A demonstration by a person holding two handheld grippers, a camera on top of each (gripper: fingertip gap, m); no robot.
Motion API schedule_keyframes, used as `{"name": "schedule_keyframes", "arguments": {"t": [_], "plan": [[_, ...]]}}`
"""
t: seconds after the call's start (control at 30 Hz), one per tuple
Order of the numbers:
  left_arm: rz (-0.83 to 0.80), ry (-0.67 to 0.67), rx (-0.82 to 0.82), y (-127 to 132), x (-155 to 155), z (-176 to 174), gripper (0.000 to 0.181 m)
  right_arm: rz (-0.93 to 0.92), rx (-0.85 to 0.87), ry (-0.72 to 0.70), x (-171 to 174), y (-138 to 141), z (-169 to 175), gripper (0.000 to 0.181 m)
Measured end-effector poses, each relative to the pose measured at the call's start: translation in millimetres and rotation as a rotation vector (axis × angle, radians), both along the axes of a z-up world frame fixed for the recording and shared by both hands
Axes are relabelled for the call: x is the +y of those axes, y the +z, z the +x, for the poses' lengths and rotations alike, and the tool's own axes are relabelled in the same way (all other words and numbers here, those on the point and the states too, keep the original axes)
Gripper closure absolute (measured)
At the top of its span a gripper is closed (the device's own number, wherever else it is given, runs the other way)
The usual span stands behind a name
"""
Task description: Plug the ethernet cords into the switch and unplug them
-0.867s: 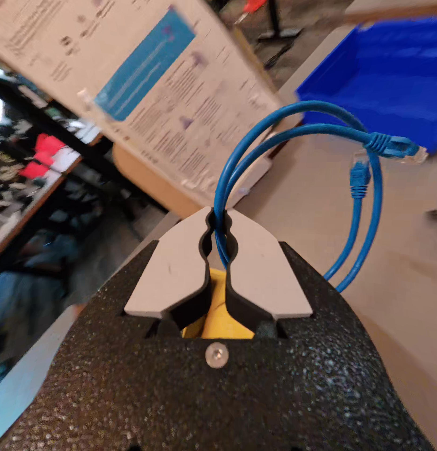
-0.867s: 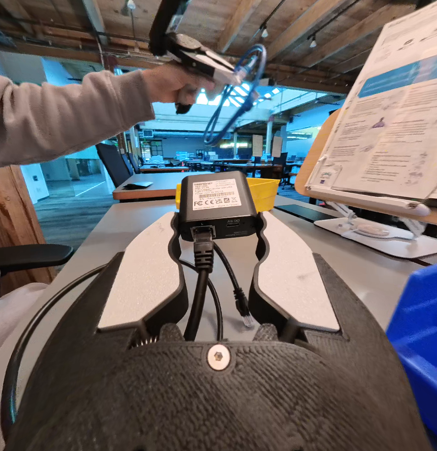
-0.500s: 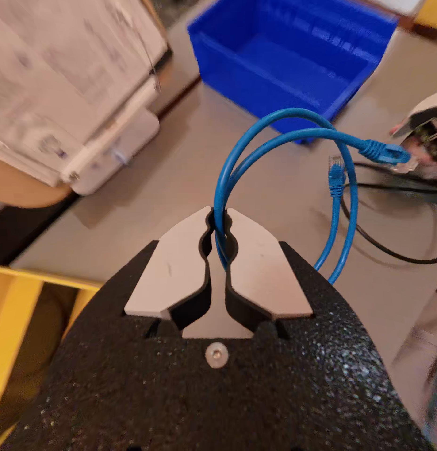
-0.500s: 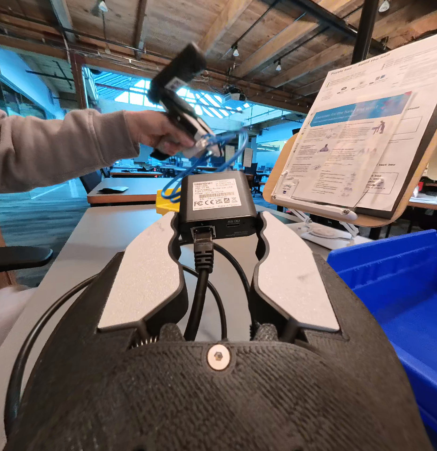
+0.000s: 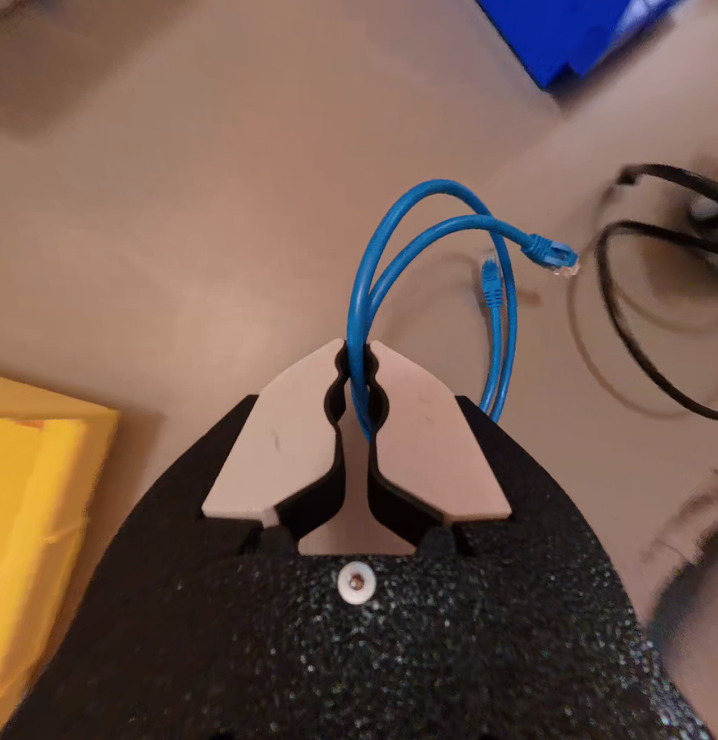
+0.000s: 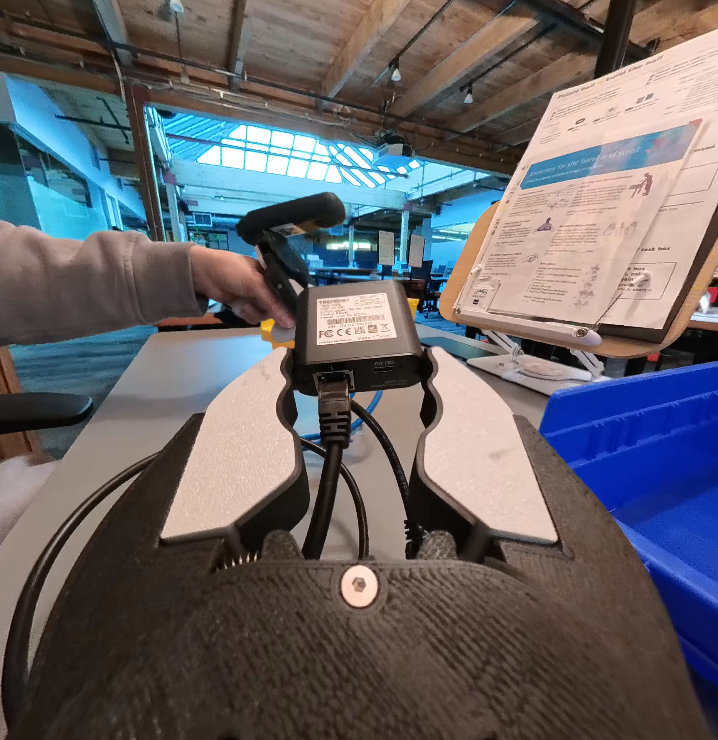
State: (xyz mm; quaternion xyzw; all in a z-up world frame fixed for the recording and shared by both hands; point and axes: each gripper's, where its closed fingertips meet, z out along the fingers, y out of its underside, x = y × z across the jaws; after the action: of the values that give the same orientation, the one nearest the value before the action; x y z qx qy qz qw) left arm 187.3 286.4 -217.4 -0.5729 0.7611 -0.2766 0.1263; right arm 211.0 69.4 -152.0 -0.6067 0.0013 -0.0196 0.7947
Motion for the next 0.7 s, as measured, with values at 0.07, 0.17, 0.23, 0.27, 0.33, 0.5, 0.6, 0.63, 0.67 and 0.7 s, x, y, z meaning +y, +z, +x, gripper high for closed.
{"name": "schedule_keyframes", "arguments": {"t": [0.07, 0.17, 0.23, 0.27, 0.33, 0.5, 0.6, 0.63, 0.67, 0.7], "plan": [[0.137, 0.038, -0.211, 27.3, 16.1, 21.2, 0.176, 0.025, 0.014, -0.002, -3.1, 2.2, 2.0, 0.121], [0.409, 0.136, -0.627, 89.2, 39.5, 43.5, 0.176, 0.043, 0.021, -0.003, -5.7, 3.8, 2.7, 0.121], [0.614, 0.056, -0.847, 110.0, 34.5, 41.5, 0.175, 0.047, 0.023, 0.007, -6.0, 4.1, 1.4, 0.121], [0.699, -0.002, -0.891, 107.1, 28.7, 38.0, 0.175, 0.047, 0.021, 0.012, -6.1, 4.1, 0.8, 0.12], [0.769, -0.126, -1.0, 96.0, 7.2, 25.5, 0.175, 0.05, 0.015, 0.022, -6.5, 4.4, -1.2, 0.121], [0.762, -0.489, -1.036, 31.6, -38.4, -22.0, 0.174, 0.049, 0.004, 0.042, -6.5, 4.3, -4.3, 0.121], [0.747, -0.577, -0.934, 3.0, -32.0, -44.1, 0.174, 0.046, -0.006, 0.087, -6.5, 4.1, -10.7, 0.121], [0.725, -0.582, -0.912, -0.4, -27.8, -49.0, 0.174, 0.046, -0.007, 0.103, -6.7, 4.1, -12.8, 0.121], [0.707, -0.586, -0.88, -3.5, -22.5, -52.8, 0.174, 0.045, -0.007, 0.113, -6.6, 4.0, -13.9, 0.12], [0.699, -0.585, -0.854, -5.3, -16.7, -55.4, 0.174, 0.045, -0.006, 0.118, -6.6, 4.1, -14.2, 0.121]]}}
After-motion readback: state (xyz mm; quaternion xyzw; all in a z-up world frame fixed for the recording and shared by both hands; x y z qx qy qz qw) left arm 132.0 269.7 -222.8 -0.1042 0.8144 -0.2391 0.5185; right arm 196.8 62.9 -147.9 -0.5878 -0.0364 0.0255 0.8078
